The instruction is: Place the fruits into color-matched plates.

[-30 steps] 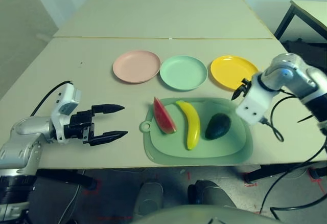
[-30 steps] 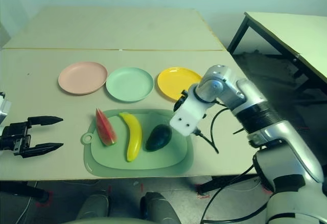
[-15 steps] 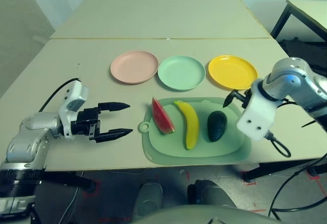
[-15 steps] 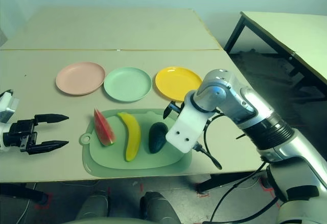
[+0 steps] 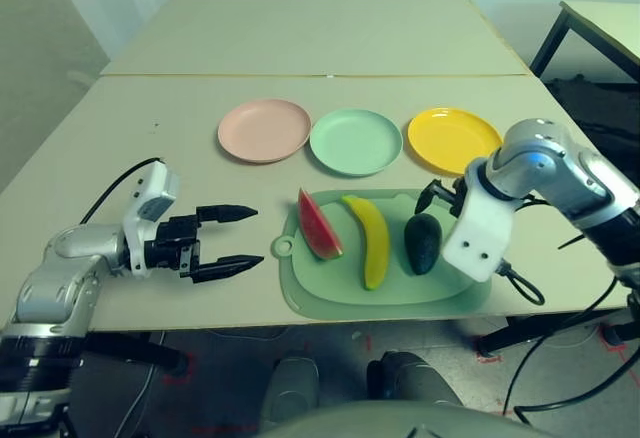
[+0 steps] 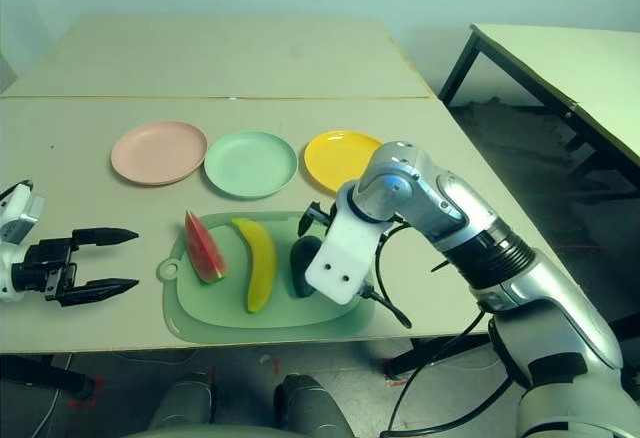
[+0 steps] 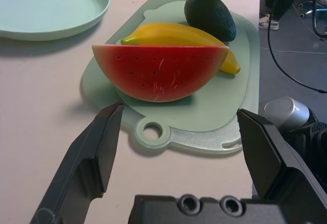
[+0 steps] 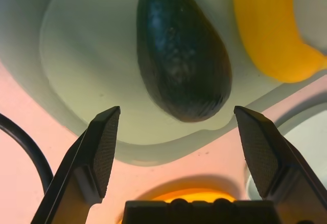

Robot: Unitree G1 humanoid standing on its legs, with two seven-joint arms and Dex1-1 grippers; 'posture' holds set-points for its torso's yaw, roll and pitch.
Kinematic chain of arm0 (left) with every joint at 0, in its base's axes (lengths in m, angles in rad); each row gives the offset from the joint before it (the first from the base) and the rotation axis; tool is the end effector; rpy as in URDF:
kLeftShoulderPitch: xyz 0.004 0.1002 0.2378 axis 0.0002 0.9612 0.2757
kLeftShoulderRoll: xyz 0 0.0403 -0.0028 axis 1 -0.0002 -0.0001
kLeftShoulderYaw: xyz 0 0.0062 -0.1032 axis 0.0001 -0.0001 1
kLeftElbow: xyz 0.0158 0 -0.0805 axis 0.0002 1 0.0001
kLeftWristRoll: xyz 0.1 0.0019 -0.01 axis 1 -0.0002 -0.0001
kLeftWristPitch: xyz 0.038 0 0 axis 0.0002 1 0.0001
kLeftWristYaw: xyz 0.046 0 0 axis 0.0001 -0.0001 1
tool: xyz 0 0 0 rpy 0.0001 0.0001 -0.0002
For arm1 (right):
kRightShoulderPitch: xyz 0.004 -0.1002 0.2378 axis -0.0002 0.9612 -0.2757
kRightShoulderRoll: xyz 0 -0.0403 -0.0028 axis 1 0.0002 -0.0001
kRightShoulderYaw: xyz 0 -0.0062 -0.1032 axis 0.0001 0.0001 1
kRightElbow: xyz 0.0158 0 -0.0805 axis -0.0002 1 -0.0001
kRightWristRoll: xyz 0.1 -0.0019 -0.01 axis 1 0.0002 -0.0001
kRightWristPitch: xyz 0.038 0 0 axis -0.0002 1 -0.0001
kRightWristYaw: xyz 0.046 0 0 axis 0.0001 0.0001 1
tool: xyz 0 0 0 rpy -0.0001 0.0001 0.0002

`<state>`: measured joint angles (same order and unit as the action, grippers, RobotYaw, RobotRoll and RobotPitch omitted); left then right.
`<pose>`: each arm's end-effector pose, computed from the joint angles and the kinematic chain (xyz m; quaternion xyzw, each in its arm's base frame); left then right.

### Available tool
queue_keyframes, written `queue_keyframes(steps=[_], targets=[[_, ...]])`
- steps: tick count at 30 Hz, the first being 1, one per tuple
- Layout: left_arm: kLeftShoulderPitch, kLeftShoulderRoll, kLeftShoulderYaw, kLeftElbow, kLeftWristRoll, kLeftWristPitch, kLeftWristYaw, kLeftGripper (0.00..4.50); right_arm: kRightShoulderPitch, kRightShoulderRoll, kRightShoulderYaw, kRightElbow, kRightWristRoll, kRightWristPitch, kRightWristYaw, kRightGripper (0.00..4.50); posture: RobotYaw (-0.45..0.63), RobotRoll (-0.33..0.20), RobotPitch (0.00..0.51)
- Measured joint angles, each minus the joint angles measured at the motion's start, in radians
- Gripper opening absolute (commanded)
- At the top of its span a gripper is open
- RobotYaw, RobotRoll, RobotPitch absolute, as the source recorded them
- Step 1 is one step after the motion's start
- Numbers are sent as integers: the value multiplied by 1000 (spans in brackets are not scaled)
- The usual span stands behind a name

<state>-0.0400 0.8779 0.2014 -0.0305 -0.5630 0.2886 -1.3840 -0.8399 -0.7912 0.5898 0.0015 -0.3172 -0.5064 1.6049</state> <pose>0.2056 0.3177 0.1469 0.0833 0.1270 -0.5631 0.8123 0.2708 -0.1365 0.2207 -0.7132 0.0365 0.6604 0.2322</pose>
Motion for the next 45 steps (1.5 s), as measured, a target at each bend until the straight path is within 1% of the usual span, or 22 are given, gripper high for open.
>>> queue_keyframes(steps=[5, 13, 19, 26, 29, 31, 32, 45], targets=[[8, 5, 0, -7, -9, 9, 6, 4500, -4, 25, 24, 16, -16, -20, 0, 4493, 128, 0, 83], [10, 9, 0, -11, -19, 17, 16, 4500, -3, 34, 41, 12, -35, -18, 4, 4493, 124, 0, 88], [1, 10, 0, -12, -20, 23, 23, 4500, -1, 36, 57, 18, -51, -18, -3, 4493, 122, 0, 90], [-14, 10, 0, -12, -20, 25, 26, 4500, -1, 58, 62, 39, -64, -9, -12, 4493, 122, 0, 93], [-15, 10, 0, -12, -20, 25, 26, 4500, 0, 58, 62, 40, -66, -5, -10, 3885, 122, 0, 93], [-16, 10, 0, -12, -20, 25, 26, 4500, 0, 58, 62, 39, -66, 1, -7, 3218, 123, 0, 94], [-16, 10, 0, -11, -20, 25, 26, 4500, 0, 58, 62, 37, -66, 4, -4, 2995, 123, 0, 94], [-23, 9, 0, -6, -20, 25, 27, 4500, -7, 58, 63, 48, -61, 19, 5, 2987, 121, 0, 96]])
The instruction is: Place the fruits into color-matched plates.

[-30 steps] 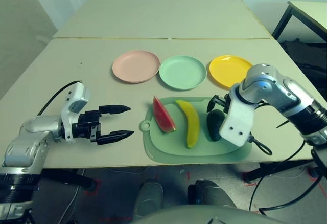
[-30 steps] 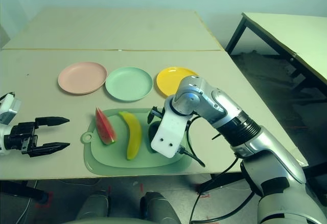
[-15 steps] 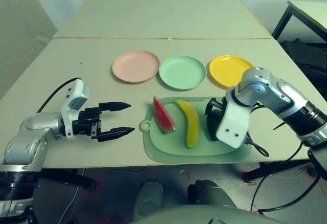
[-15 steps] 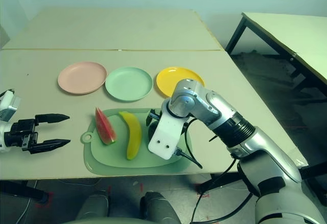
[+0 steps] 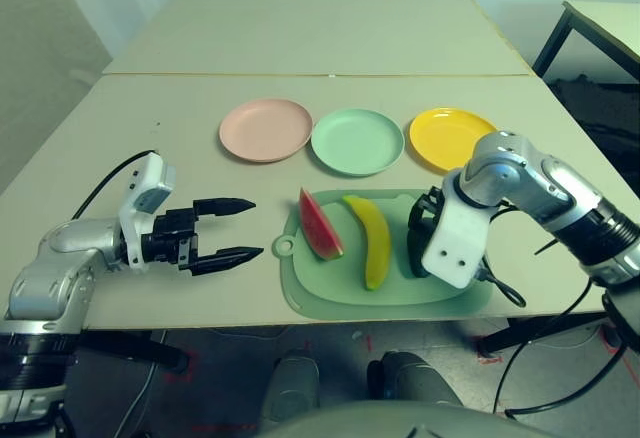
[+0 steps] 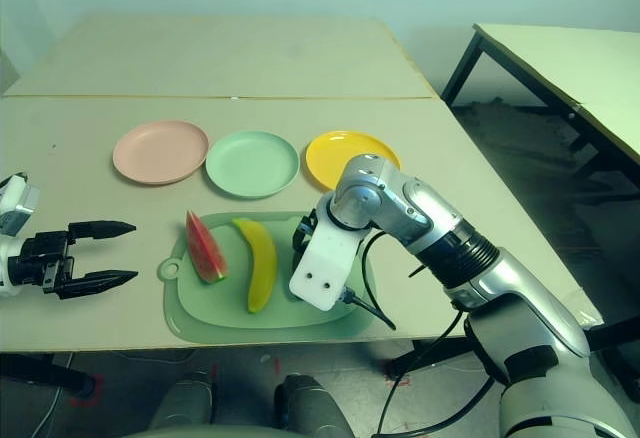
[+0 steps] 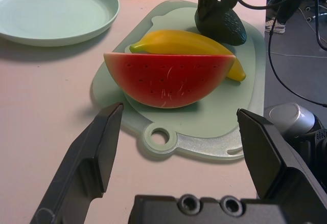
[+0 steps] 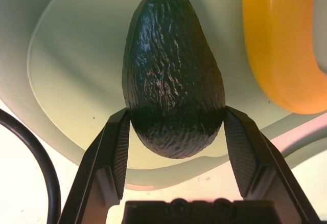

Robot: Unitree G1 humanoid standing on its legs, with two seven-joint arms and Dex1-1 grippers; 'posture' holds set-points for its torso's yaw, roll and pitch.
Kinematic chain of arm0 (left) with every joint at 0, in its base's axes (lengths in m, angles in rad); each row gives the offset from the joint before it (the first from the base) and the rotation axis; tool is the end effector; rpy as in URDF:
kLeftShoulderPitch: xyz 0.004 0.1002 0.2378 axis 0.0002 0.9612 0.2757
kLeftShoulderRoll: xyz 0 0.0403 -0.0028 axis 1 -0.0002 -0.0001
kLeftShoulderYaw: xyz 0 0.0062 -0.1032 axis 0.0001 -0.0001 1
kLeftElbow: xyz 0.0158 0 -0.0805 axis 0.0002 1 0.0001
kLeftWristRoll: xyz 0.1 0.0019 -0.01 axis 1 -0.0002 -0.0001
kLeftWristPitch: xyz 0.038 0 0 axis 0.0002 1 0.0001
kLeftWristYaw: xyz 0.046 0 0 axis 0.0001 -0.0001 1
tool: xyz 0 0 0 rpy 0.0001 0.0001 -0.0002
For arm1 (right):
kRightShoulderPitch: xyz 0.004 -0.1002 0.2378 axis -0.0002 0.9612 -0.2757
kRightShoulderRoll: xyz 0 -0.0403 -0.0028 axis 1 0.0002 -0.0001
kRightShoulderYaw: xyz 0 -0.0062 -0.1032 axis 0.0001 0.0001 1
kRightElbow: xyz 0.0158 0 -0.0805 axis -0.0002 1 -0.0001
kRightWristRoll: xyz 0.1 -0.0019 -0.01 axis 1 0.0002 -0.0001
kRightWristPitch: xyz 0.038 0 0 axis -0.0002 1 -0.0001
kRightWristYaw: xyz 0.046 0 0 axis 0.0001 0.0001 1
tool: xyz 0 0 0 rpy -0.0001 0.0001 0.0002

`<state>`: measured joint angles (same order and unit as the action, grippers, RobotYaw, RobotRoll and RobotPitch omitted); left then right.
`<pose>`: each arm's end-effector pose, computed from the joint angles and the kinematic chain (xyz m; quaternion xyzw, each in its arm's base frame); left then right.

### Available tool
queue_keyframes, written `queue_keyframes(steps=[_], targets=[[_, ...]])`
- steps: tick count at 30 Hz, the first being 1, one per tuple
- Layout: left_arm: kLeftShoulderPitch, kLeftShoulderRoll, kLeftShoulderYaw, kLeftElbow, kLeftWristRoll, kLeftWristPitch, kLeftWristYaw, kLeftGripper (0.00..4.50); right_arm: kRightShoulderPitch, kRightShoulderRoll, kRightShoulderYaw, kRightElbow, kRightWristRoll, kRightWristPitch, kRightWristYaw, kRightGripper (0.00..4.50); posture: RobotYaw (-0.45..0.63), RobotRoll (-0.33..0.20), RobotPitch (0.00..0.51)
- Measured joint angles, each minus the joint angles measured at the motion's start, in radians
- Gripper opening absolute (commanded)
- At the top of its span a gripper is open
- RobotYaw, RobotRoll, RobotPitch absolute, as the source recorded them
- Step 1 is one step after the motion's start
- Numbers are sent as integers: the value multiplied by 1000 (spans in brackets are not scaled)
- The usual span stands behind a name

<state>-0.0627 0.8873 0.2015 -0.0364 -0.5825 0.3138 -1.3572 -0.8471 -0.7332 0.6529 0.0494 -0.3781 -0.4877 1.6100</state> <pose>0.2087 0.3166 0.1525 0.0815 0.1208 -0.5557 0.8185 0.2756 -0.1232 0.2043 -0.7068 0.0609 0.6721 0.2123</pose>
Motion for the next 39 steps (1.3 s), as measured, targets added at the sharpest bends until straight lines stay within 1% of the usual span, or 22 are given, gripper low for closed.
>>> queue_keyframes(steps=[3, 5, 7, 9, 12, 16, 19, 21, 24, 29, 32, 35, 37, 38, 39], targets=[[-1, -1, 0, 0, 1, -1, 6, 4500, -61, 0, 1, 54, 19, 19, 0, 2987, 117, 0, 95], [-2, -6, 1, 1, 4, -6, 21, 4500, -127, 8, -3, 105, 25, 35, -1, 2987, 115, 0, 94], [-16, -25, 9, 2, 4, -5, 65, 4500, -204, 37, -15, 187, 23, 42, -15, 2987, 116, 0, 93], [-33, -26, 23, 0, 1, 23, 111, 4500, -277, 75, -18, 286, 10, 40, -51, 2987, 120, 0, 93], [-60, -36, 35, 2, 9, 41, 182, 4500, -323, 120, -20, 397, -7, 36, -95, 2987, 123, 0, 90], [-102, -75, 43, 32, 65, -4, 287, 4500, -375, 223, -14, 600, -54, 22, -196, 2987, 138, 0, 90], [-99, -85, 50, 34, 72, -8, 320, 4500, -443, 273, -12, 765, -99, -2, -289, 2987, 150, 0, 90], [-88, -86, 56, 28, 71, -8, 331, 4500, -486, 324, -12, 872, -130, -22, -374, 2987, 156, 0, 89], [-70, -87, 60, 6, 71, -8, 340, 4500, -519, 400, -11, 1001, -173, -39, -504, 2987, 168, 0, 90], [-53, -87, 64, -21, 69, -1, 351, 4500, -547, 473, -1, 1153, -242, -33, -702, 2987, 179, 0, 96], [-51, -85, 69, -38, 68, 5, 358, 4500, -548, 499, 8, 1201, -273, -18, -762, 2987, 185, 0, 99], [-49, -85, 73, -54, 63, 17, 367, 4500, -544, 509, 28, 1234, -304, -14, -786, 2987, 190, 0, 100], [-47, -85, 73, -61, 63, 18, 367, 4500, -536, 510, 35, 1245, -316, -14, -787, 3731, 187, 0, 101], [-47, -85, 73, -63, 62, 18, 367, 4500, -531, 509, 39, 1249, -326, -17, -788, 4007, 187, 0, 101], [-46, -85, 74, -64, 62, 18, 367, 4500, -522, 508, 43, 1252, -336, -21, -790, 4411, 187, 0, 101]])
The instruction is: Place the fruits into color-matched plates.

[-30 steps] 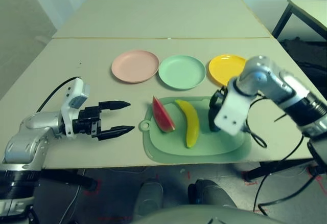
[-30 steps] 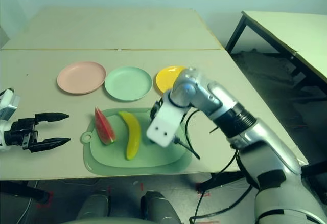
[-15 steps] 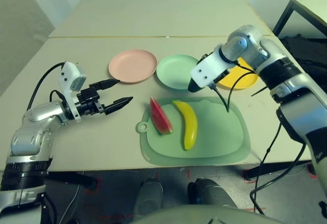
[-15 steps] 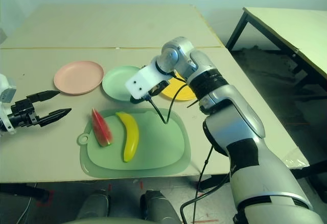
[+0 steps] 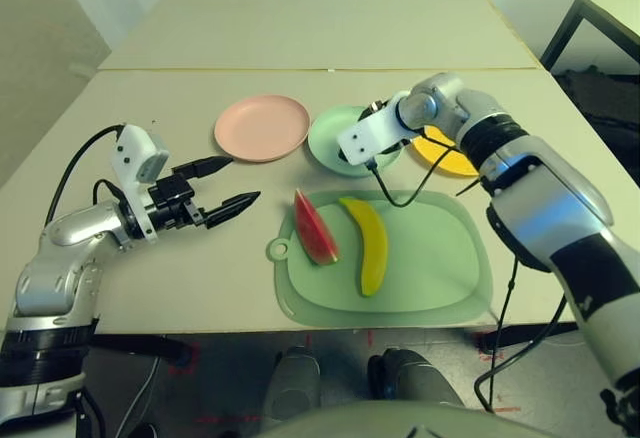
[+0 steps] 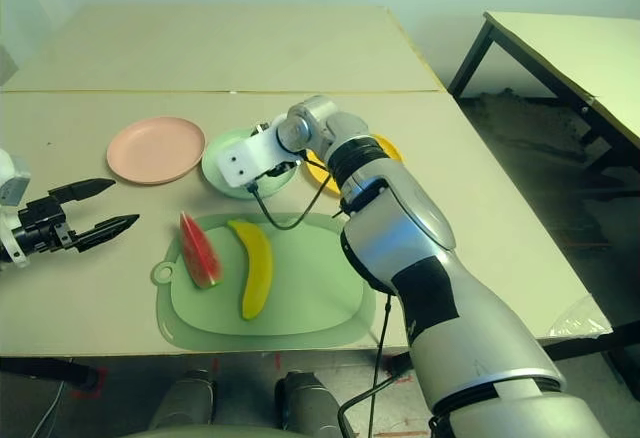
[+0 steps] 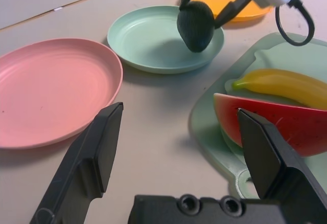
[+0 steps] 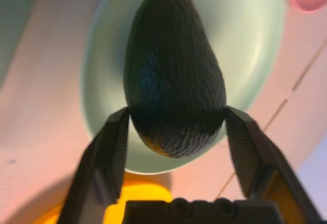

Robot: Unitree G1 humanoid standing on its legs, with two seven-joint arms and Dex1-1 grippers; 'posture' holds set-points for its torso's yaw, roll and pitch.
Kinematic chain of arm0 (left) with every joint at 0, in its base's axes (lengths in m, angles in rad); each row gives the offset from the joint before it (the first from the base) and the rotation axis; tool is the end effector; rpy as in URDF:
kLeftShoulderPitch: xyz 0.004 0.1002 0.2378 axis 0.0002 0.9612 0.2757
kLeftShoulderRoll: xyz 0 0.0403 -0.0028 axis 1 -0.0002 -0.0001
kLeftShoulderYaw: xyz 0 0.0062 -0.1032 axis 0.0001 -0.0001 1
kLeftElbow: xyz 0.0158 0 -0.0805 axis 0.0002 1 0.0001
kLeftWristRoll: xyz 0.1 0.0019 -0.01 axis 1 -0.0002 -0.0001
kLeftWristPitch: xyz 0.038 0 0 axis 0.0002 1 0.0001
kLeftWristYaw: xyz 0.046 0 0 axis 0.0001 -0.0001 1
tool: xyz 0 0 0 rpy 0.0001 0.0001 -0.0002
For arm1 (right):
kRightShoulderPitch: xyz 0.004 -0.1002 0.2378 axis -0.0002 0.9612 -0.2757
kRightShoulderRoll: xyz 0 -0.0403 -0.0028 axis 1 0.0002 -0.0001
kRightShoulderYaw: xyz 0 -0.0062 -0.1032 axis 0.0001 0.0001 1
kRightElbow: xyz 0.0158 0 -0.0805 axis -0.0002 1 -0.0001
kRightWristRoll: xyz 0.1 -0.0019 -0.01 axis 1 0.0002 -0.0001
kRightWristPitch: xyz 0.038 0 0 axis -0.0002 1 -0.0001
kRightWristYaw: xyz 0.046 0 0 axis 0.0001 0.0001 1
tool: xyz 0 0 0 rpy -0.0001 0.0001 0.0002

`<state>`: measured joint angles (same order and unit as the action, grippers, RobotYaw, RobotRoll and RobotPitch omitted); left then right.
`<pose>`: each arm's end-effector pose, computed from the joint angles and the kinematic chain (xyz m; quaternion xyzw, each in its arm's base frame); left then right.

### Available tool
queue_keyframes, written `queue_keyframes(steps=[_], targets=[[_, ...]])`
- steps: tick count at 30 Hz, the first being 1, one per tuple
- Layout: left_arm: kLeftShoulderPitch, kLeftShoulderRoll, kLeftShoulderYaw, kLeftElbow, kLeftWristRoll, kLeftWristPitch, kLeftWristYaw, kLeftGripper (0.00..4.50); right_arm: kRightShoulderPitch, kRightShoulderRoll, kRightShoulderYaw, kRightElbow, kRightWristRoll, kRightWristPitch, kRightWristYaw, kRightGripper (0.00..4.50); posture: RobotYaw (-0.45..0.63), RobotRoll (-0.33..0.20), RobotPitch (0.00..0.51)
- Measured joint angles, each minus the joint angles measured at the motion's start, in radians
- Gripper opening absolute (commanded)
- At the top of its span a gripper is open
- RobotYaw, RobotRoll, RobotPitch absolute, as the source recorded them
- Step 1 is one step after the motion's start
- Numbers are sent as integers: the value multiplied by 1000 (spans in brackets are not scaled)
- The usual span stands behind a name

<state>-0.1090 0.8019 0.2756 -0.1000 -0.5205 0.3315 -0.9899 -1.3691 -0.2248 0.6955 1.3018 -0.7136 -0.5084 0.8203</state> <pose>0.2119 0.3081 0.1645 0.1173 0.0477 -0.3876 0.9131 0.3700 -0.0796 0.2023 -0.7207 0.0636 0.5043 0.4714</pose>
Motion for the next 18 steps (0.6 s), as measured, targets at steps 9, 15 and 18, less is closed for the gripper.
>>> queue_keyframes(steps=[9, 15, 18], targets=[[-8, 0, -3, 14, 0, -1, -20, 4500, 6, -37, 4, 2, -24, -32, -11, 4465, 152, 0, 91], [-47, -4, -18, 46, 3, -7, -50, 4500, -38, -97, -3, -31, -22, -110, 21, 4465, 121, 0, 80], [-67, -6, -25, 58, 2, -8, -61, 4500, -45, -136, -14, -74, -1, -171, 75, 4465, 114, 0, 77]])
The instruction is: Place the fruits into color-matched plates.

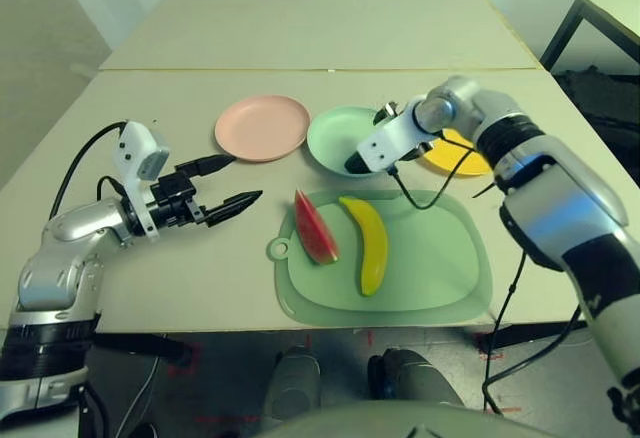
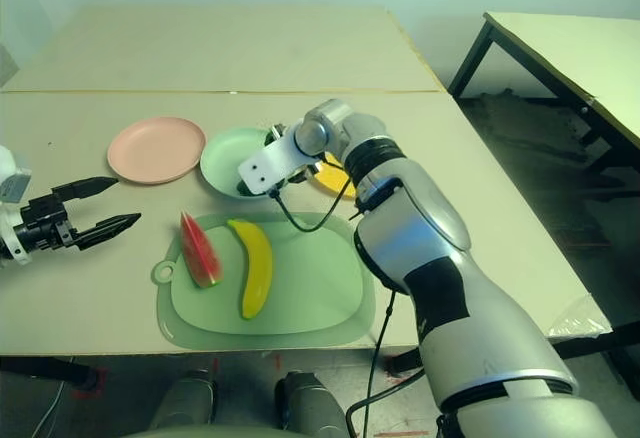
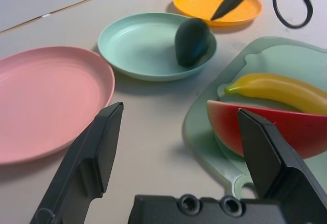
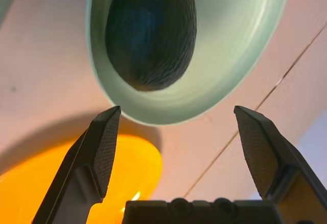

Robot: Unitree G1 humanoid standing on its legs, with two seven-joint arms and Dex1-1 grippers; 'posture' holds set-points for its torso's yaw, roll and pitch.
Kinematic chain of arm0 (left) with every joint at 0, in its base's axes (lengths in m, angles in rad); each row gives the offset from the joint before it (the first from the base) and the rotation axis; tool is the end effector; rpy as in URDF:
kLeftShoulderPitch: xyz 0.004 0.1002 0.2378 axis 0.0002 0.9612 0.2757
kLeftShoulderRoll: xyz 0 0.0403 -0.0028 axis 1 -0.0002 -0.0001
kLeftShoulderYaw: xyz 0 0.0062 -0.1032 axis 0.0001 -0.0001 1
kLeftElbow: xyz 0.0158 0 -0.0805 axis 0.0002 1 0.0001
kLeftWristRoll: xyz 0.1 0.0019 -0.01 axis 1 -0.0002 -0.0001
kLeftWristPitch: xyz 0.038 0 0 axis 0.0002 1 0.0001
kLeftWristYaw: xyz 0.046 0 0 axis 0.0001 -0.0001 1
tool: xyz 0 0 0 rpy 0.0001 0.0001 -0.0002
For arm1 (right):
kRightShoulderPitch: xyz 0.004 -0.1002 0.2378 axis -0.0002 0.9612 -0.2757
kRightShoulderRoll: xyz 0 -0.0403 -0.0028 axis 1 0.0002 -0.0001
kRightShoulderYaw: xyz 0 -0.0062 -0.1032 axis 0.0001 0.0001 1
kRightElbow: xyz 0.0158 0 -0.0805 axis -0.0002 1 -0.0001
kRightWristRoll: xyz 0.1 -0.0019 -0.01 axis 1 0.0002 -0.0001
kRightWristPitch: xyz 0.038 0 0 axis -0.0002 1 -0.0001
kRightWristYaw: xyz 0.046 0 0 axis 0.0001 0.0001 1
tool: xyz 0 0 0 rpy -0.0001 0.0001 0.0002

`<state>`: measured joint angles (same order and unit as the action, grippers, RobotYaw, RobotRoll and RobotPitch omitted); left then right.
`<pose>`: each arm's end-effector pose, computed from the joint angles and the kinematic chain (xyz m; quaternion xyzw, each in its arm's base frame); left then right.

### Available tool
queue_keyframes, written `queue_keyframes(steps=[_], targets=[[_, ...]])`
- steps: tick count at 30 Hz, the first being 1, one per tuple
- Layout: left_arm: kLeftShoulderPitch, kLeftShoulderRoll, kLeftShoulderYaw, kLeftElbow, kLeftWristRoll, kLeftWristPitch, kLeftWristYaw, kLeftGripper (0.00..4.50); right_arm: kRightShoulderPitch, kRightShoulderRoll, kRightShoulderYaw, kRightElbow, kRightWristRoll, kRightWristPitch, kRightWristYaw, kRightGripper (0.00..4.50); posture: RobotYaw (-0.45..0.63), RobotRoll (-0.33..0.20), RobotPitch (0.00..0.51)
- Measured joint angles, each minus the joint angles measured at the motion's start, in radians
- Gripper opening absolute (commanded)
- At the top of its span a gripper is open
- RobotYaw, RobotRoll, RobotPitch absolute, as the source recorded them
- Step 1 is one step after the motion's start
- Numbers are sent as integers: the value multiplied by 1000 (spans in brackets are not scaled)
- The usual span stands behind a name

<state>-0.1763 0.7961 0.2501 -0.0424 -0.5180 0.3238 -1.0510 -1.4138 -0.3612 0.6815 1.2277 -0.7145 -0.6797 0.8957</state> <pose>0.2228 0.3075 0.1668 0.1108 0.0413 -0.4151 0.9021 0.3692 -0.1058 0.2378 -0.7504 0.0283 0.5068 0.4234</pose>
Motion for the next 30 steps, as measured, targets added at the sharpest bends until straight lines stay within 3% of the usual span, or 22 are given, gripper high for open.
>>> queue_keyframes(steps=[7, 12, 16, 22, 30], targets=[[-15, 0, -6, 5, -24, 21, -49, 4500, 25, -135, -48, -247, 163, -150, 273, 4465, 101, 0, 71], [-13, 9, -15, 8, -40, 10, -139, 4500, 219, -277, -40, -625, 344, -157, 512, 4465, 93, 0, 68], [-24, 19, -18, 31, -47, -1, -207, 4500, 283, -324, -31, -831, 388, -122, 598, 4465, 93, 0, 67], [-33, 64, -42, 60, -56, -2, -320, 4500, 297, -319, -29, -951, 398, -73, 636, 4465, 88, 0, 68], [-37, 66, -43, 108, -38, -21, -319, 4500, 297, -198, 5, -981, 377, -14, 630, 4465, 105, 0, 78]])
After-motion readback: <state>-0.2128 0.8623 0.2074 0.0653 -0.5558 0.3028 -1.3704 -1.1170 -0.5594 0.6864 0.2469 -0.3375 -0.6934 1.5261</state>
